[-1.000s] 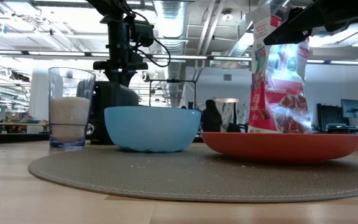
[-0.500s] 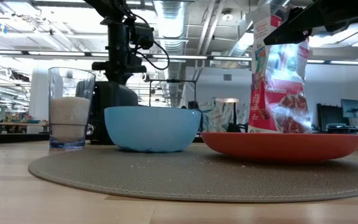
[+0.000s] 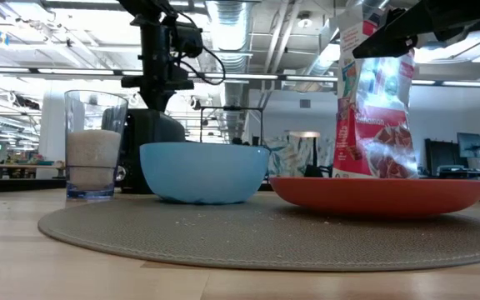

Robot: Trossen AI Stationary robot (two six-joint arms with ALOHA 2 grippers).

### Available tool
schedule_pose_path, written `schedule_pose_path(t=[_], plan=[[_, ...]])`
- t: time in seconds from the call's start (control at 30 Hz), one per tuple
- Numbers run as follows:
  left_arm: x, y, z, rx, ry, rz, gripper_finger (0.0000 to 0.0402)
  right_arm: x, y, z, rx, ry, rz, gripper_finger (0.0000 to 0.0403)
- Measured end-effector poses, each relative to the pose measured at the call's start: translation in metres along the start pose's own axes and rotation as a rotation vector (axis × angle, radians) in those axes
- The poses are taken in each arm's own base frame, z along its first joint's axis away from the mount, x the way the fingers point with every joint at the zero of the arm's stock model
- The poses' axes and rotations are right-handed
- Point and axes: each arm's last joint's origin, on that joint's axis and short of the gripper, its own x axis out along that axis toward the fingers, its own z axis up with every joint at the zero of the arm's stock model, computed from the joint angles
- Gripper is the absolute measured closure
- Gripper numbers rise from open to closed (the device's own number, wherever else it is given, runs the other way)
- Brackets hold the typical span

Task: Arrange a breakfast setting
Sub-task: Put the toasted bread on the orange plate

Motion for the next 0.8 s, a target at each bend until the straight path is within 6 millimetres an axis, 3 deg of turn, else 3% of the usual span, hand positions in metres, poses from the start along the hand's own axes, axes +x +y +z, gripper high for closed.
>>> schedule_pose_path(t=[0.43,0.8], plan=[[-0.057,0.009,-0.02,0.01,-0.175,-0.046,0.0399,0.0,0.0,0.001,0.003,-0.007,0.0,0.0017],[-0.117,-0.01,-0.05,0.116,-0.45,-0.125,0.04,0.0,0.0,0.002,0.025,-0.023,0.002,0.0017]])
